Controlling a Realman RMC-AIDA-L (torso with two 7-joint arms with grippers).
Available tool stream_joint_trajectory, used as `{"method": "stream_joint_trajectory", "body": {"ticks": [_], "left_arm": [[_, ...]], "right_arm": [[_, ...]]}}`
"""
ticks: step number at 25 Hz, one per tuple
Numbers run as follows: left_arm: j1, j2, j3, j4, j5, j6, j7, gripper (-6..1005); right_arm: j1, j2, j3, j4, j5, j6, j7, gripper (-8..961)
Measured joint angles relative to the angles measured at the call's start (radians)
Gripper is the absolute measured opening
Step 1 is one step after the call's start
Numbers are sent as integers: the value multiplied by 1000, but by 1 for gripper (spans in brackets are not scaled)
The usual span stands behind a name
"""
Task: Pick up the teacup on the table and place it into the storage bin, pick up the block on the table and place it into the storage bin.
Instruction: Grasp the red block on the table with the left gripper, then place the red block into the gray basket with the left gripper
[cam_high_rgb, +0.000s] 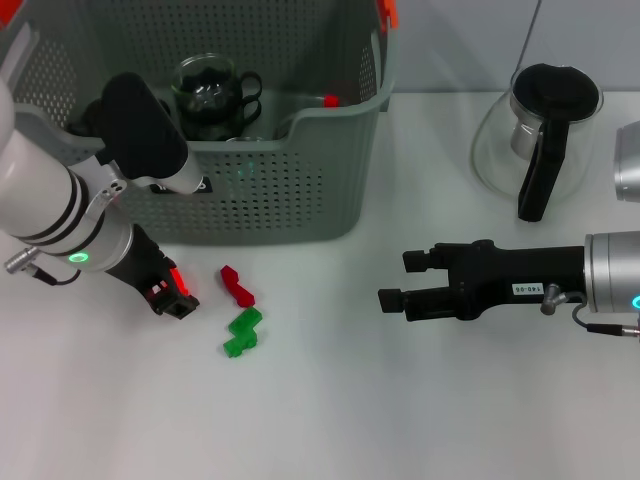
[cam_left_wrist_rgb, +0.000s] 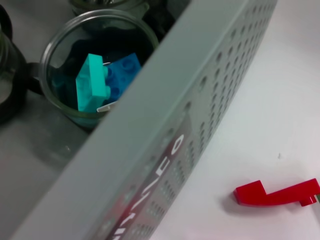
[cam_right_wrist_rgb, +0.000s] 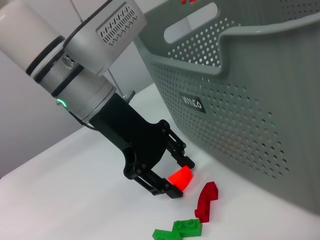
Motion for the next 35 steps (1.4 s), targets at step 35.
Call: {"method": "stream_joint_trajectory", "body": {"ticks": [35], "left_arm": [[-181, 185, -585, 85, -742, 397, 51, 467]], "right_arm": [[-2, -12, -4, -5, -6, -11, 9, 884]]}}
